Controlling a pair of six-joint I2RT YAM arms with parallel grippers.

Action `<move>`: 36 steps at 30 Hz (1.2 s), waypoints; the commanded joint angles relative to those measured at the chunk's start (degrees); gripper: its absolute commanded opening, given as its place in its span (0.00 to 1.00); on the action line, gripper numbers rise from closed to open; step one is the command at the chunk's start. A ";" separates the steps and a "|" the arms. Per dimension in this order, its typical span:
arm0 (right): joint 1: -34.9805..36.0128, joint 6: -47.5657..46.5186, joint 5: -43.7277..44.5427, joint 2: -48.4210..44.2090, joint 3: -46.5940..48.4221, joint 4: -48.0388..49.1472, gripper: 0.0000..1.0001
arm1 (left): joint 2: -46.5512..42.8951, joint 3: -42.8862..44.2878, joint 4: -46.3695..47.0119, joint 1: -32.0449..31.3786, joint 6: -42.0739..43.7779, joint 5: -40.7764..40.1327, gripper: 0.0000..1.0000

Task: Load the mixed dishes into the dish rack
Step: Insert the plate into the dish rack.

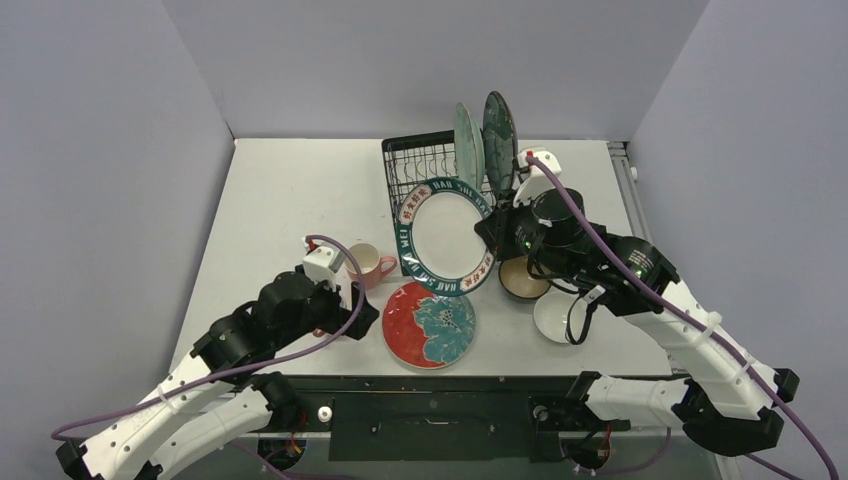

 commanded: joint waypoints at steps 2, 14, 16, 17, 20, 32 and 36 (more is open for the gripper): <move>0.63 -2.34 7.43 2.51 7.62 3.81 0.00 | -1.04 -0.31 2.85 0.24 0.59 0.43 0.96; 0.96 -5.31 15.03 8.48 13.62 10.96 0.00 | -0.83 -0.46 2.89 0.44 0.58 0.28 0.96; 1.13 -6.21 16.81 9.56 14.81 11.69 0.00 | -0.81 -0.43 2.88 0.48 0.62 0.27 0.96; 1.23 -6.96 18.36 10.52 15.24 11.83 0.00 | -0.73 -0.42 2.87 0.61 0.64 0.20 0.96; 1.62 -8.46 21.01 12.43 17.33 12.43 0.00 | -0.55 -0.34 2.90 1.07 0.78 0.13 0.96; 5.05 -17.91 35.68 19.29 21.04 19.35 0.00 | -0.51 -0.53 3.79 4.53 1.44 1.92 0.96; 6.67 -21.26 41.84 20.76 20.49 23.16 0.00 | -0.56 -0.58 4.05 6.01 1.63 2.62 0.96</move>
